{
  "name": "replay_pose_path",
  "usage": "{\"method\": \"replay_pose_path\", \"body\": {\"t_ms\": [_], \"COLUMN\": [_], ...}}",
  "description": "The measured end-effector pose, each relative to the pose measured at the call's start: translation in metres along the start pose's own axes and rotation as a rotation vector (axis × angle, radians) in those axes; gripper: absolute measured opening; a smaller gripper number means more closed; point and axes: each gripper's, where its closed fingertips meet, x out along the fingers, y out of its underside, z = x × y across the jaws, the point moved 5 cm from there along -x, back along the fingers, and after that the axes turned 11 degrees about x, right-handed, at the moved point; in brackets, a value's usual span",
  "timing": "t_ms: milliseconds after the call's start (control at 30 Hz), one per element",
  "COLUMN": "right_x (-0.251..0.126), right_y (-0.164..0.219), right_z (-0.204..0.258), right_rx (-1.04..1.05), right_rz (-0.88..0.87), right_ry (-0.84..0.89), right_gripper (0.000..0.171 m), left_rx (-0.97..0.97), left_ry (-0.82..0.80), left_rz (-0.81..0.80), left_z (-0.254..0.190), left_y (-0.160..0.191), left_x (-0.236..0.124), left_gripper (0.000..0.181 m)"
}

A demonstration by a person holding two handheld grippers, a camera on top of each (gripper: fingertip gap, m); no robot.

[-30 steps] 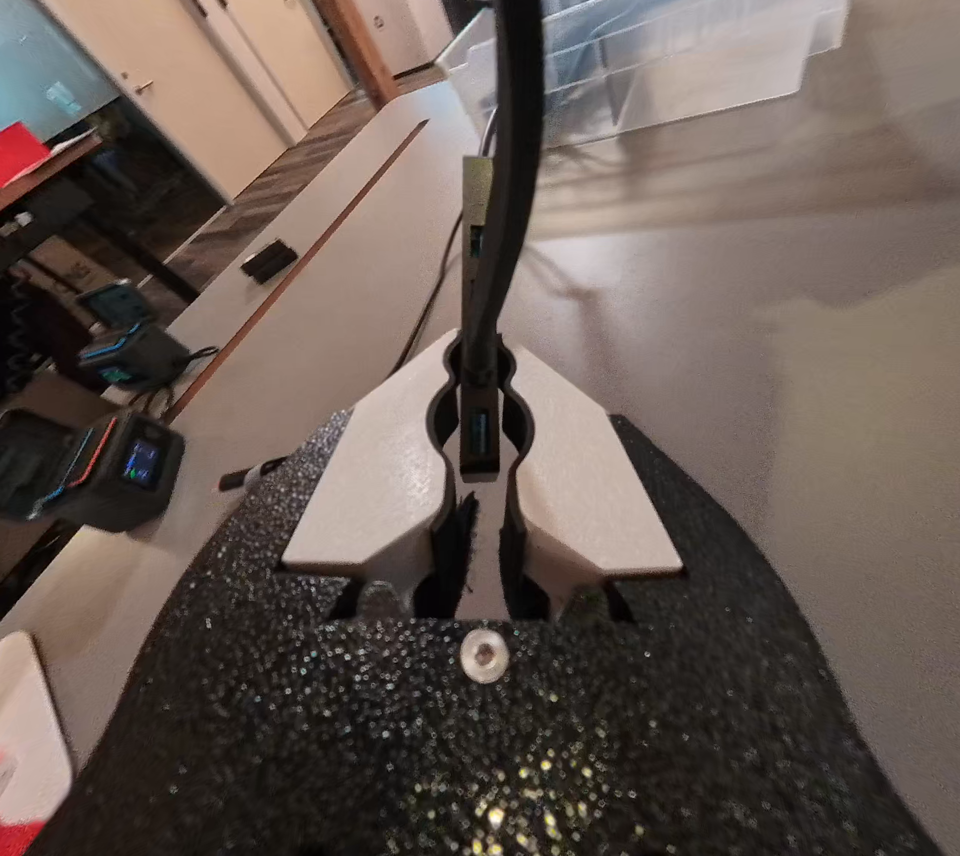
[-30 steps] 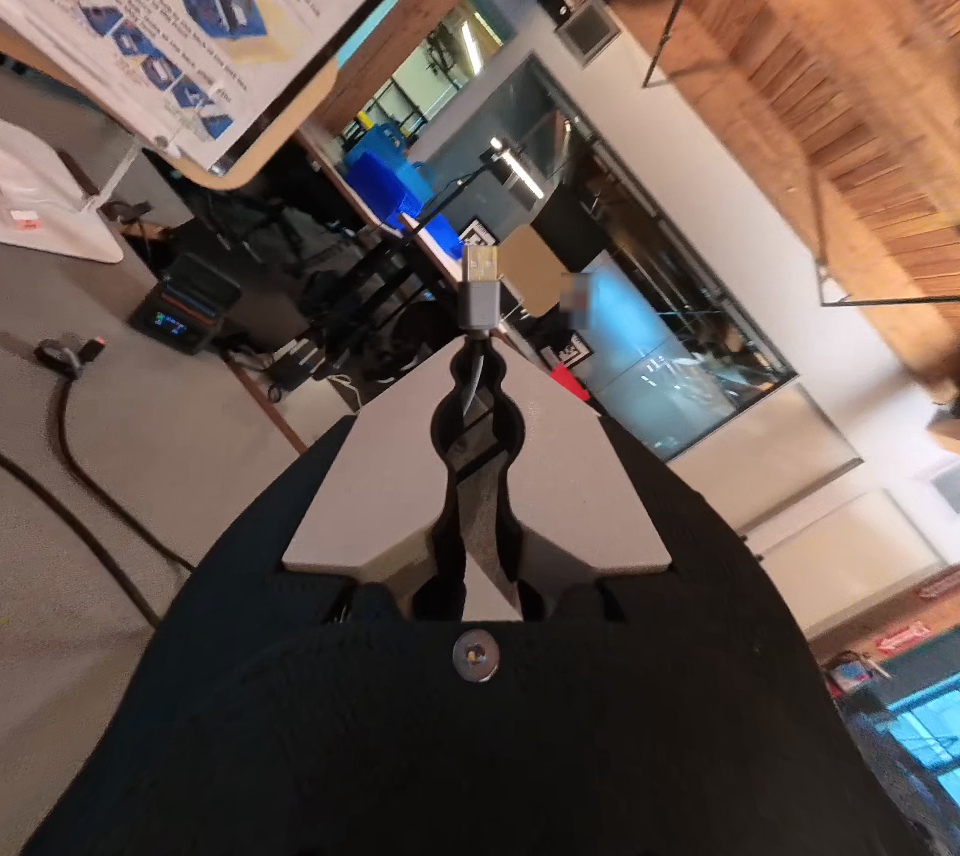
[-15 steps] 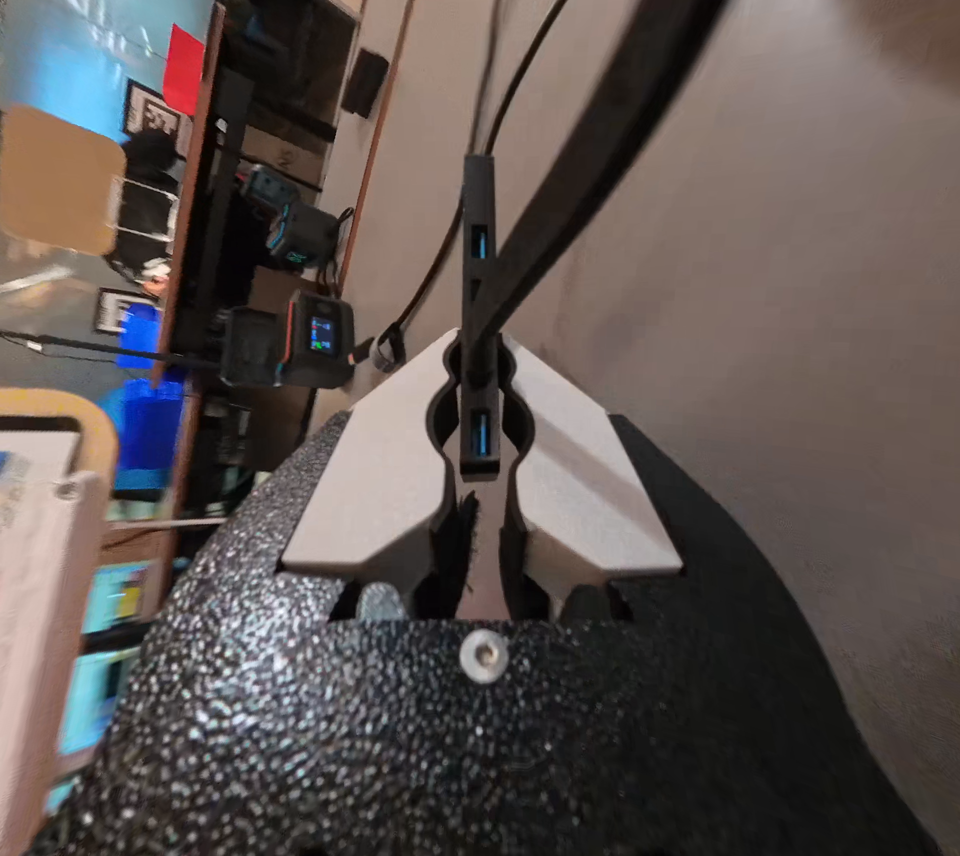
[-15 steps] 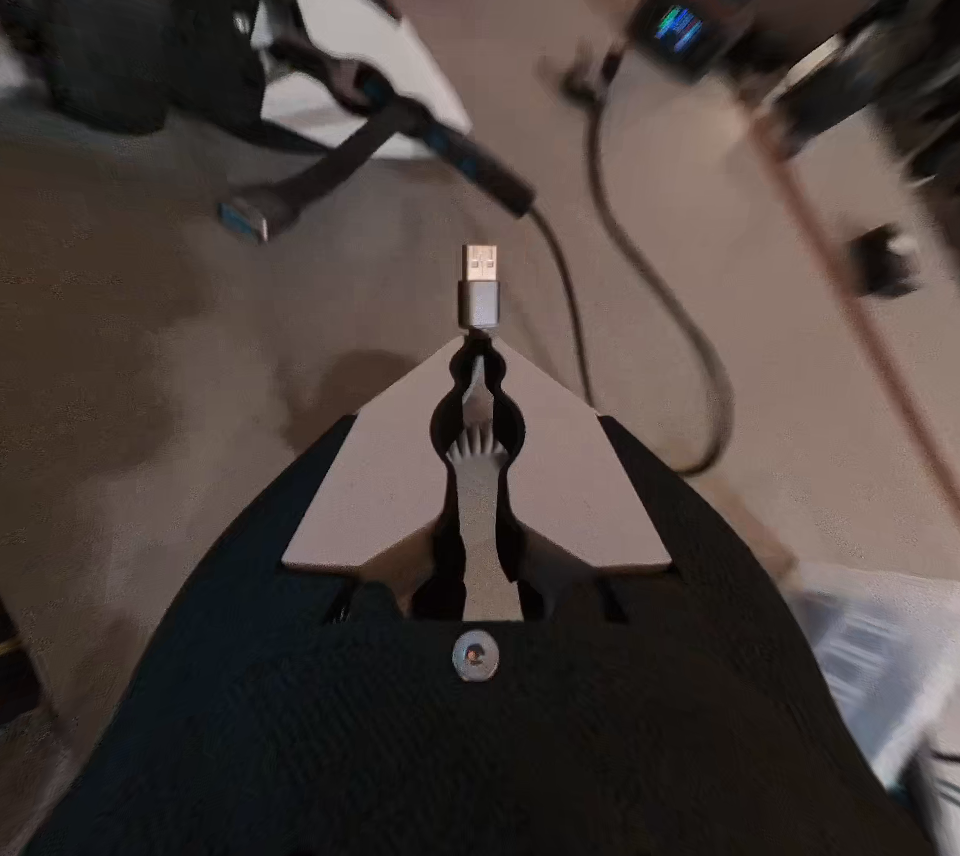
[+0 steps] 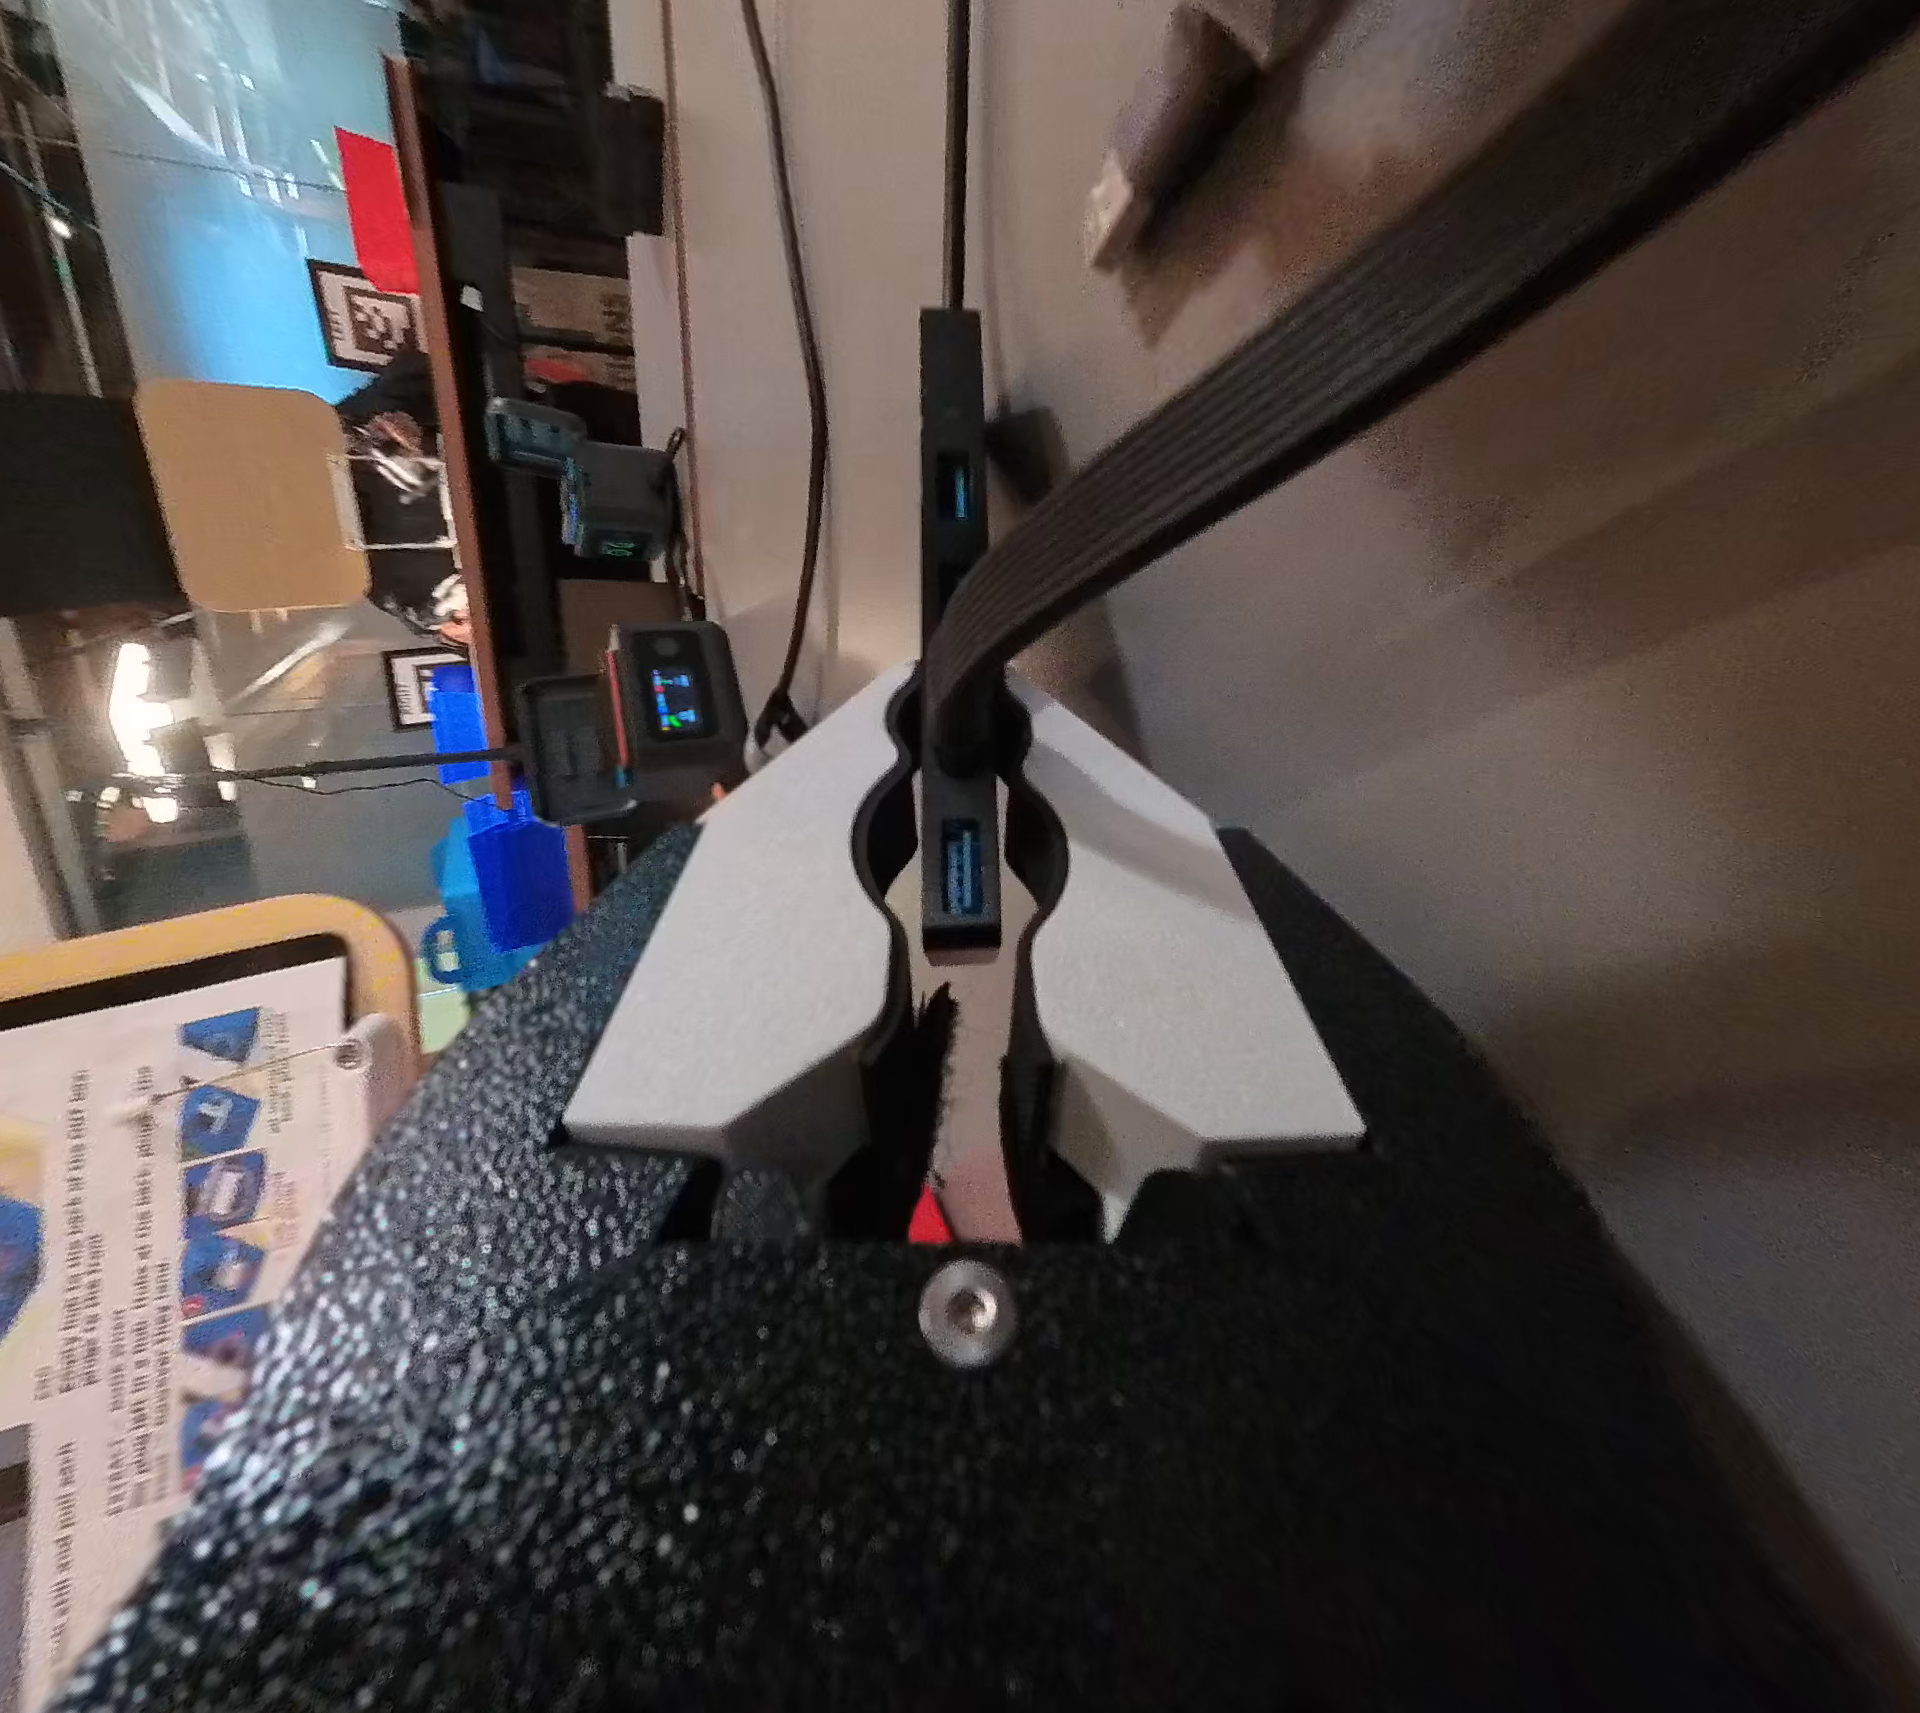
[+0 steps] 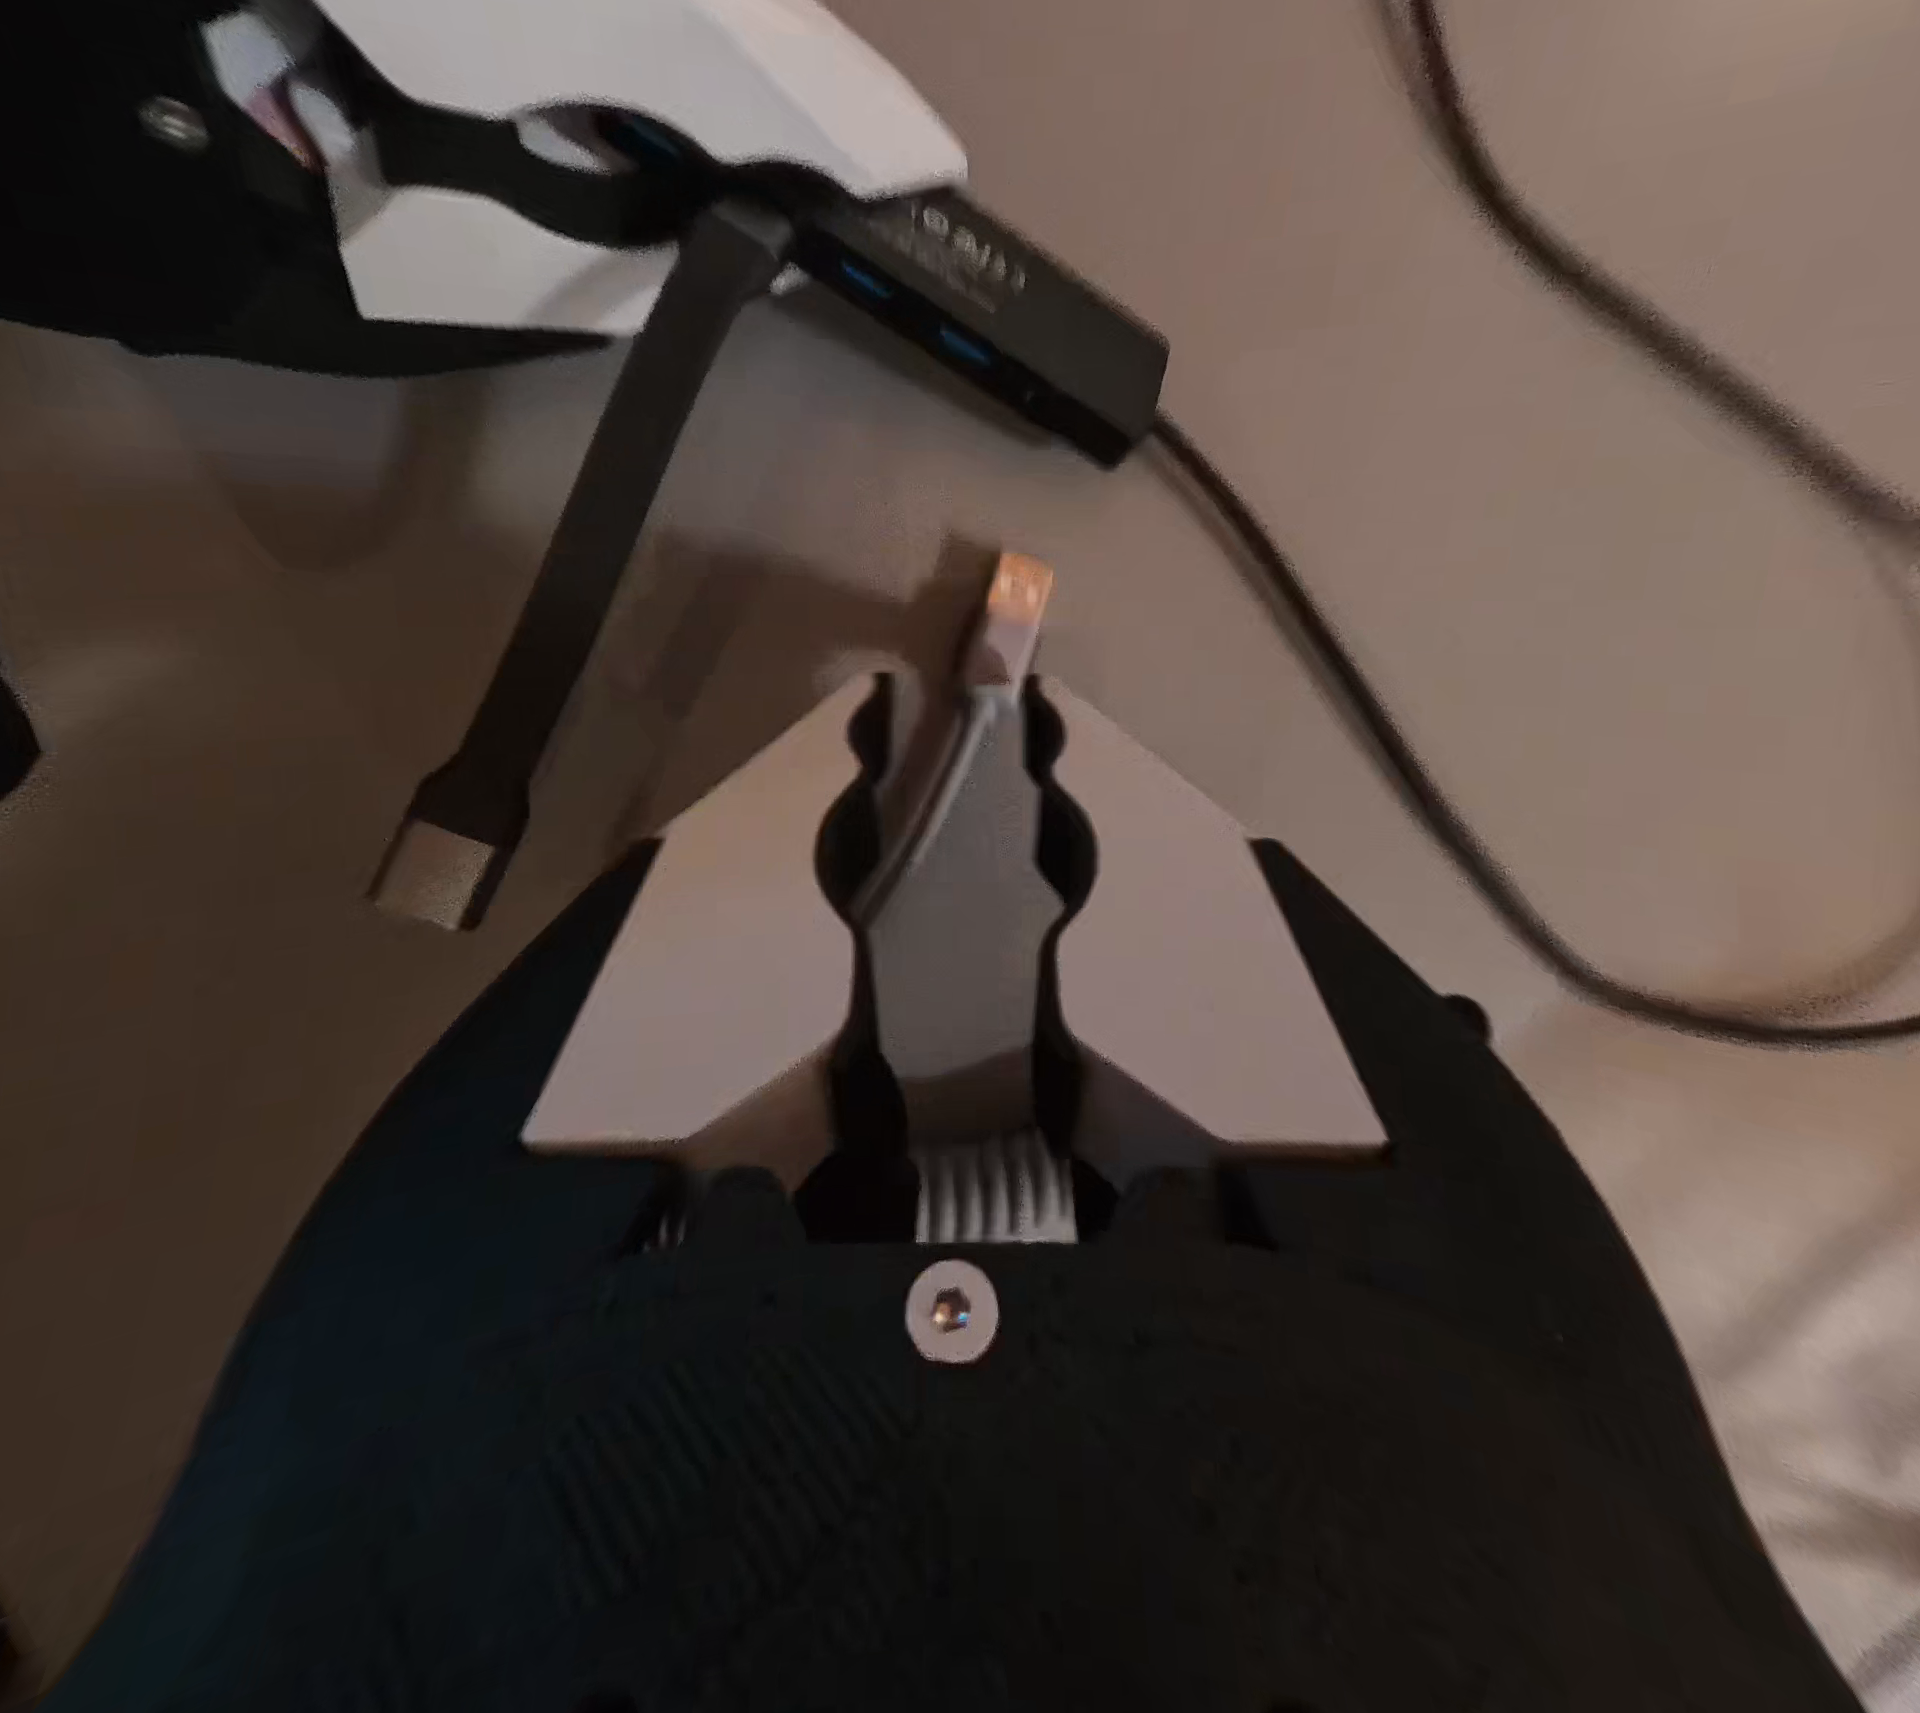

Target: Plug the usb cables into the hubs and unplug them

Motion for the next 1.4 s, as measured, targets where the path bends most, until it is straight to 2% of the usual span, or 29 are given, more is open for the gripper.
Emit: {"method": "replay_pose_path", "body": {"t_ms": [33,100,133,200,333,433,500,600,633,700,833,900,967,1067,1133,1167,1200,1300,1400], "right_x": [-0.003,-0.008,-0.006,0.006,0.017,0.017,0.014,0.004,0.0,-0.011,-0.034,-0.038,-0.039,-0.036,-0.034,-0.035,-0.036,-0.044,-0.035], "right_y": [-0.007,-0.023,-0.026,-0.027,-0.034,-0.036,-0.036,-0.036,-0.036,-0.037,-0.033,-0.029,-0.027,-0.027,-0.03,-0.033,-0.034,-0.033,-0.014], "right_z": [0.002,0.009,0.01,0.01,0.008,0.009,0.008,0.005,0.003,0.0,0.01,0.015,0.019,0.022,0.022,0.019,0.012,-0.024,-0.037], "right_rx": [-0.064,-0.292,-0.378,-0.52,-0.762,-0.811,-0.785,-0.699,-0.664,-0.59,-0.55,-0.555,-0.56,-0.553,-0.515,-0.487,-0.453,-0.221,0.045], "right_rz": [-0.064,-0.236,-0.258,-0.226,-0.214,-0.212,-0.217,-0.269,-0.293,-0.351,-0.428,-0.428,-0.434,-0.423,-0.437,-0.45,-0.45,-0.414,-0.25], "right_ry": [0.01,0.034,0.056,0.113,0.271,0.255,0.208,0.092,0.052,-0.046,-0.302,-0.368,-0.409,-0.416,-0.395,-0.366,-0.323,-0.17,-0.204], "right_gripper": [0.034,0.041,0.041,0.04,0.025,0.013,0.011,0.009,0.009,0.008,0.008,0.008,0.008,0.009,0.01,0.014,0.026,0.028,0.03], "left_rx": [-0.03,-0.105,-0.132,-0.191,-0.268,-0.331,-0.378,-0.543,-0.629,-0.779,-0.837,-0.818,-0.765,-0.727,-0.703,-0.72,-0.734,-0.657,-0.417], "left_ry": [0.02,0.075,0.1,0.143,0.215,0.224,0.226,0.248,0.241,0.209,0.368,0.427,0.478,0.424,0.386,0.361,0.33,0.148,-0.08], "left_rz": [-0.009,-0.039,-0.056,-0.087,-0.181,-0.252,-0.303,-0.492,-0.564,-0.609,-0.806,-0.928,-0.979,-0.931,-0.922,-0.912,-0.889,-0.709,-0.466], "left_z": [0.0,0.001,0.001,0.001,0.0,0.005,0.009,0.024,0.033,0.046,0.04,0.038,0.032,0.03,0.032,0.035,0.037,0.042,0.042], "left_y": [0.0,0.001,0.001,0.002,-0.001,-0.004,-0.003,-0.006,-0.006,0.001,-0.009,-0.018,-0.025,-0.024,-0.02,-0.017,-0.012,0.01,0.025], "left_x": [0.0,-0.002,-0.003,-0.005,-0.01,-0.016,-0.019,-0.03,-0.035,-0.034,-0.042,-0.052,-0.057,-0.051,-0.05,-0.048,-0.045,-0.033,-0.024], "left_gripper": [0.008,0.008,0.008,0.008,0.008,0.008,0.009,0.016,0.034,0.1,0.079,0.05,0.026,0.01,0.009,0.009,0.009,0.009,0.01]}}
